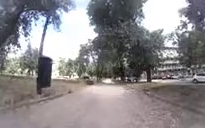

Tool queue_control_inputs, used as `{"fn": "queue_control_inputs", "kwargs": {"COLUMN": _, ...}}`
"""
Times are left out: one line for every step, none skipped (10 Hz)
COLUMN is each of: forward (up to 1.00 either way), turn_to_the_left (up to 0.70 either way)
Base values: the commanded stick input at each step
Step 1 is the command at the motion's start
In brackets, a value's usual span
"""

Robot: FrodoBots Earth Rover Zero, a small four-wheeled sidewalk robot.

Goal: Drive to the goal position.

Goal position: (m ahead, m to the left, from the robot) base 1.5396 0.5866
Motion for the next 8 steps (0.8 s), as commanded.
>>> {"fn": "queue_control_inputs", "kwargs": {"forward": 1.0, "turn_to_the_left": 0.0}}
{"fn": "queue_control_inputs", "kwargs": {"forward": 1.0, "turn_to_the_left": 0.0}}
{"fn": "queue_control_inputs", "kwargs": {"forward": 1.0, "turn_to_the_left": 0.0}}
{"fn": "queue_control_inputs", "kwargs": {"forward": 1.0, "turn_to_the_left": 0.0}}
{"fn": "queue_control_inputs", "kwargs": {"forward": 1.0, "turn_to_the_left": 0.0}}
{"fn": "queue_control_inputs", "kwargs": {"forward": 1.0, "turn_to_the_left": 0.0}}
{"fn": "queue_control_inputs", "kwargs": {"forward": 1.0, "turn_to_the_left": 0.0}}
{"fn": "queue_control_inputs", "kwargs": {"forward": 1.0, "turn_to_the_left": 0.0}}
